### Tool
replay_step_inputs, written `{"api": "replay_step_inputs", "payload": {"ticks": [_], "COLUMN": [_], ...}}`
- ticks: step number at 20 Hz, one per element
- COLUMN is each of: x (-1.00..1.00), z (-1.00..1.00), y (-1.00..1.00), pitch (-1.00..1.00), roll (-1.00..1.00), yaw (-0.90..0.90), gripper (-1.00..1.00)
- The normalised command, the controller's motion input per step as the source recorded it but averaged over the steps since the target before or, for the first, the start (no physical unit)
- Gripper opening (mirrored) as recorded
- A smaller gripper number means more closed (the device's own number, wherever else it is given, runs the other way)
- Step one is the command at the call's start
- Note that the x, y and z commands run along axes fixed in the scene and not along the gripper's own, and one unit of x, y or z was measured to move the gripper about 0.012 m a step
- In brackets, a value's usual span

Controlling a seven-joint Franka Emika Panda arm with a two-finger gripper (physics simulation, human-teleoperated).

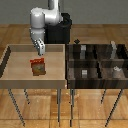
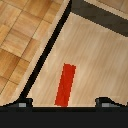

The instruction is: Place the box of cereal into the appropriate compartment.

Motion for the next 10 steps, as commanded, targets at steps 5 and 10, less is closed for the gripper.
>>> {"api": "replay_step_inputs", "payload": {"ticks": [5, 10], "x": [0.0, 0.0], "z": [-0.8, -0.4], "y": [0.0, -0.03], "pitch": [0.0, 0.0], "roll": [0.0, 0.0], "yaw": [0.0, 0.0], "gripper": [1.0, 1.0]}}
